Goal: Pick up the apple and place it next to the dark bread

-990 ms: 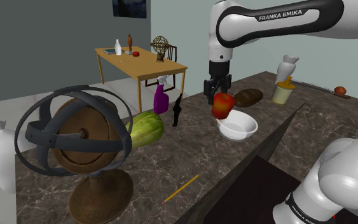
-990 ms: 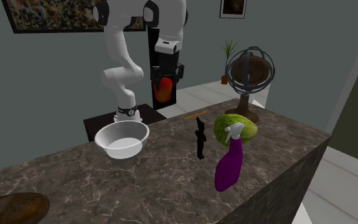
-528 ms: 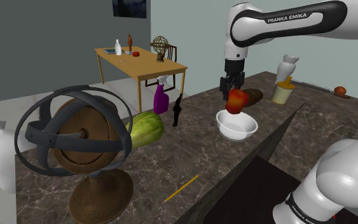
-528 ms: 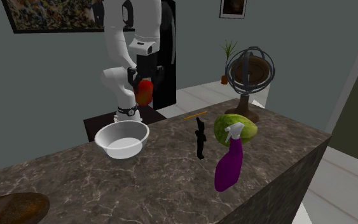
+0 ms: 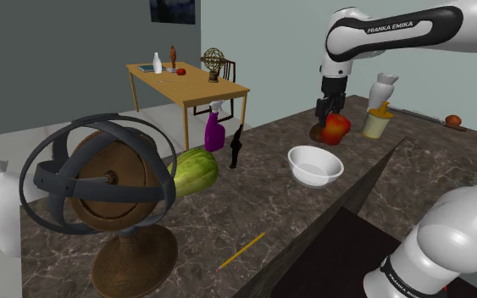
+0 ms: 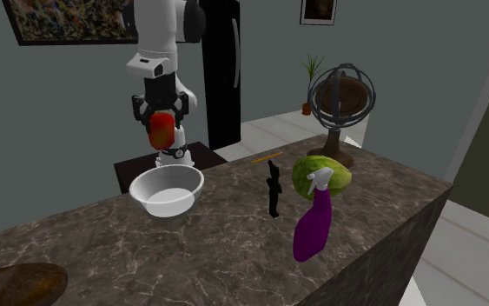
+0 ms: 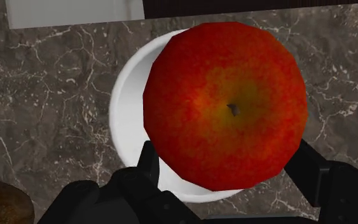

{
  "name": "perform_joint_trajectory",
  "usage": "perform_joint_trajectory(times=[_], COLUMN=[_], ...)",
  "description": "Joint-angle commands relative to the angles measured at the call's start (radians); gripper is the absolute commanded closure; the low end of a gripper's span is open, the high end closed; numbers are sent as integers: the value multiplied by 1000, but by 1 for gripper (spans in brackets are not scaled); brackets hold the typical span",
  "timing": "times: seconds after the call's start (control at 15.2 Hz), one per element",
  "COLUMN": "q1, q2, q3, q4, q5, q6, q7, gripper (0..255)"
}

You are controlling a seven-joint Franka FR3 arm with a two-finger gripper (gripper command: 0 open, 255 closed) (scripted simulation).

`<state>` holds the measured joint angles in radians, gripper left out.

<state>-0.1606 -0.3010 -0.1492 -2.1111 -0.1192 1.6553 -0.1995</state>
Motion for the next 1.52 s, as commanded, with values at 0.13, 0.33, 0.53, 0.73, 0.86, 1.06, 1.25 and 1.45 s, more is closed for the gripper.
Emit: perform_joint_trajectory(times=[0.13,0.33,0.53,0.73,0.86,1.06,1.25,1.45], q1=[-42,-71,-99,-128,-148,-179,-214,-258], q2=[26,56,96,146,185,251,328,416], q3=[-66,-114,-162,-208,-238,-282,-322,-355], q4=[25,56,97,149,189,258,339,434], q5=[-31,-47,-57,-59,-55,-41,-15,21], q6=[13,21,29,36,41,45,45,39], q7=[-101,-175,-250,-327,-380,-461,-544,-628], gripper=[255,255,255,255,255,255,255,255])
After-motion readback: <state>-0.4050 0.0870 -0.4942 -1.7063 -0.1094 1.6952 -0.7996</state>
